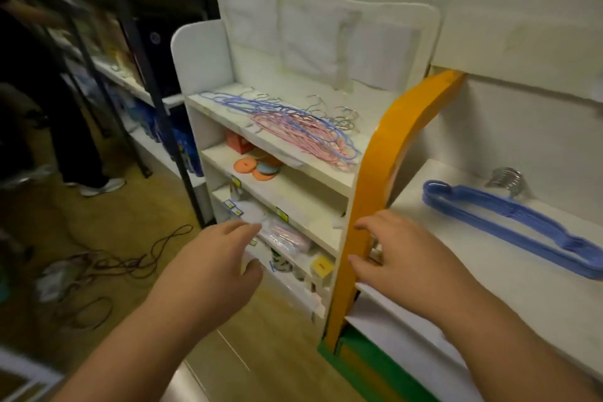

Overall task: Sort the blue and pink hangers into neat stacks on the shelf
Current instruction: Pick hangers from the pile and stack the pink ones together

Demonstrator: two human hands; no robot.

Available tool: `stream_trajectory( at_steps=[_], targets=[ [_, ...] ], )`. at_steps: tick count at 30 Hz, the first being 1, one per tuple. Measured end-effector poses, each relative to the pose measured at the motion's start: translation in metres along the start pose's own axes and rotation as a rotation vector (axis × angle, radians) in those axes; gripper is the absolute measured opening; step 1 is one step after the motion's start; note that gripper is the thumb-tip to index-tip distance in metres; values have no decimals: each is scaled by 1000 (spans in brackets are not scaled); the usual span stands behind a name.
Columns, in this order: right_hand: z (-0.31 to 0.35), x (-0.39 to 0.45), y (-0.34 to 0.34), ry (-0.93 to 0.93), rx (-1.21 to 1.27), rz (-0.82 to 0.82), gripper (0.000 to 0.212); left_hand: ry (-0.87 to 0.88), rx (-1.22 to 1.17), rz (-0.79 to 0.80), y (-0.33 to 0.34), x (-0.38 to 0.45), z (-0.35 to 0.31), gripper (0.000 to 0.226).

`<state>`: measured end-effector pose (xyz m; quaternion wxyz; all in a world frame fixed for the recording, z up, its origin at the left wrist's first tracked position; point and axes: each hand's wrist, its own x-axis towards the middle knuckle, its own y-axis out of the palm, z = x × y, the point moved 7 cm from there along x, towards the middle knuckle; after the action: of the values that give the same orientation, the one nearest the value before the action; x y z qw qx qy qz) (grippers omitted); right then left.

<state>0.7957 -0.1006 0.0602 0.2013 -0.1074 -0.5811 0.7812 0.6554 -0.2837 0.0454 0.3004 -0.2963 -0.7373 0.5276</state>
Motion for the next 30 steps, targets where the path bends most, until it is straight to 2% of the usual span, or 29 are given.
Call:
stream_trajectory(
  at_steps=[5,11,16,25,30],
  targets=[
    [57,66,14,-4,-19,-63,56,-63,12,-60,-37,20,101,54],
    [88,119,35,-2,-44,-36,53,-18,-41,-55,-37,78,139,52],
    [80,180,48,32,-10,-54,54,50,-65,-20,-23,152,153,51],
    [54,339,65,76,82,-105,51,59,13,56,-9,298,210,54],
    [49,404,58,102,66,-119,50,88,-59,57,-6,366,225,51]
  ],
)
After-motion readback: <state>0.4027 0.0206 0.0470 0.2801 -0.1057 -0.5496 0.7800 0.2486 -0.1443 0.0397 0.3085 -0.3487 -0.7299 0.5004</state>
